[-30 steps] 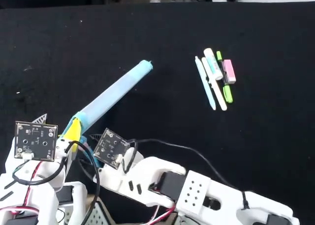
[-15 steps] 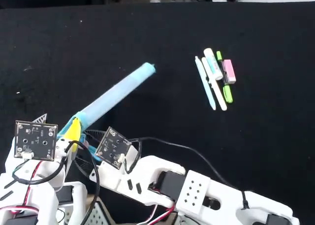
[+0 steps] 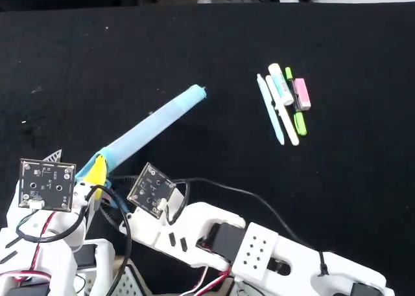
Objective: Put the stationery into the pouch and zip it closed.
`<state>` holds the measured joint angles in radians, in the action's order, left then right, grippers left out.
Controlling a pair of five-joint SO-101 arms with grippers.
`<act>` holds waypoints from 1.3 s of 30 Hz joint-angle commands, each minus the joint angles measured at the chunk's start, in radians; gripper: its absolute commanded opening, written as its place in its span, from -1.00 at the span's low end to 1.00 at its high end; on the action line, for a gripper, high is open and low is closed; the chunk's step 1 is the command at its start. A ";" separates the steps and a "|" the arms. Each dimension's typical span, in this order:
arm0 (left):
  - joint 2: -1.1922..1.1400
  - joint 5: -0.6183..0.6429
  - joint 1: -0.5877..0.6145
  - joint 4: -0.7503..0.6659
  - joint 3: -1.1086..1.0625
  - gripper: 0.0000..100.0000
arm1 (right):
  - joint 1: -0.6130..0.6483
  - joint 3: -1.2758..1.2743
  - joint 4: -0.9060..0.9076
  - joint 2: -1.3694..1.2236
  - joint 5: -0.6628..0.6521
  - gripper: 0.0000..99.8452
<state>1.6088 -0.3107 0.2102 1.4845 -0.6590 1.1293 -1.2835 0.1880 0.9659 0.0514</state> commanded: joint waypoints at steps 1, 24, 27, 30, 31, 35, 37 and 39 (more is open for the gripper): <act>-0.020 0.002 0.007 0.003 0.028 -0.53 | -0.071 0.067 0.023 -0.004 0.000 -0.98; -0.012 0.000 0.016 -0.110 -0.166 -0.53 | -0.313 0.288 0.528 -0.004 -0.226 -0.98; -0.011 0.000 0.015 -0.236 -0.295 -0.53 | -0.322 0.288 0.525 -0.004 -0.226 -0.98; -0.012 0.002 0.007 -0.362 -0.440 -0.53 | -0.322 0.288 0.522 -0.004 -0.226 -0.98; -0.011 0.002 0.007 -0.397 -0.476 -0.53 | -0.324 0.288 0.522 -0.004 -0.226 -0.98; -0.018 0.043 -0.010 -0.473 -0.558 -0.53 | -0.324 0.297 0.519 -0.002 -0.226 -0.98; -0.018 0.100 -0.050 -0.485 -0.573 -0.53 | -0.325 0.305 0.500 -0.002 -0.226 -0.98; -0.012 0.129 -0.099 -0.485 -0.584 -0.53 | -0.325 0.305 0.483 -0.002 -0.226 -0.98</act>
<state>1.5965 -0.2539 0.1933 1.0273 -1.2405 0.8224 -1.0610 0.7127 0.9643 -0.1680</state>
